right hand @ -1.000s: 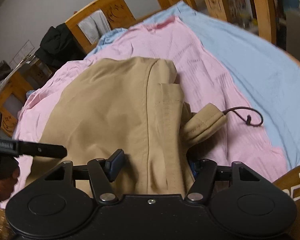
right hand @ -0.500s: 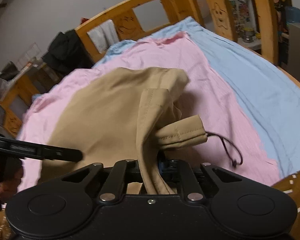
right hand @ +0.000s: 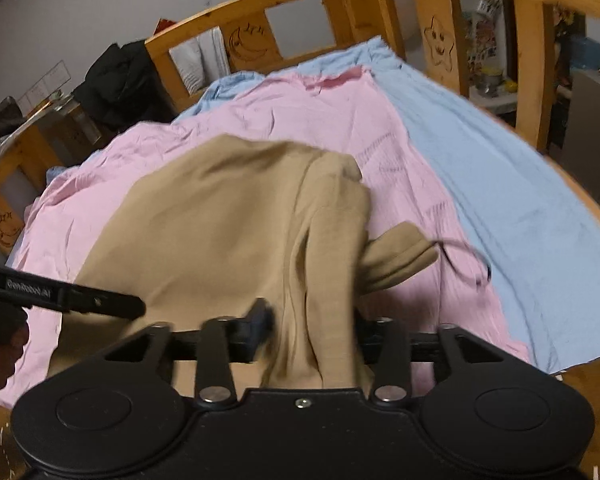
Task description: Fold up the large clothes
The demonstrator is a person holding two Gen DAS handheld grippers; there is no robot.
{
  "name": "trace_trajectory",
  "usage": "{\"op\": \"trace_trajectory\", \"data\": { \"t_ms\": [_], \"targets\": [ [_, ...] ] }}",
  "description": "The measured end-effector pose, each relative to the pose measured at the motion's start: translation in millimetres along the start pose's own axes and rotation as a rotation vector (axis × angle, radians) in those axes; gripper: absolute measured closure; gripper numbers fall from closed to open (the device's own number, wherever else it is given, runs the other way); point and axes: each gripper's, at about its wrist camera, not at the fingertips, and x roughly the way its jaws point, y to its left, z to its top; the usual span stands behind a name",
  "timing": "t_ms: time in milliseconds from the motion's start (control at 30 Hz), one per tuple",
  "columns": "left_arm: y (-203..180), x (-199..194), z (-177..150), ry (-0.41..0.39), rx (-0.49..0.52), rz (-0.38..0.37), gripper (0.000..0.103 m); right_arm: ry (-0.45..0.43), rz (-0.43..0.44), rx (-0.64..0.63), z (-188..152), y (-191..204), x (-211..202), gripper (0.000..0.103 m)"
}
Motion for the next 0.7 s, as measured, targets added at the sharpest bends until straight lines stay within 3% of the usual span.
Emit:
{"op": "trace_trajectory", "data": {
  "t_ms": [133,200,300,467,633,700],
  "targets": [
    [9.2,5.1,-3.0,-0.008,-0.006,-0.026,0.014,0.05,0.061,0.065,-1.0,-19.1,20.5,0.036],
    [16.2,8.6,-3.8,-0.002,-0.035,-0.049,0.011,0.079,0.122,0.146,-2.8,-33.0,32.3,0.037],
    [25.8,14.8,-5.1,0.024,-0.105,-0.087,0.008,0.086,0.172,0.168,-3.9,-37.1,35.4,0.052],
    [11.7,22.2,-4.6,0.029,-0.066,-0.074,0.009,0.117,0.174,0.131,1.6,-32.5,36.9,0.054],
    [2.1,14.3,-5.7,0.017,-0.068,-0.049,0.016,0.095,0.201,0.192,3.1,-34.7,29.6,0.081],
    [3.4,9.4,-5.1,0.014,-0.083,-0.053,0.02,0.066,0.216,0.181,3.9,-29.6,21.9,0.085]
  ]
}}
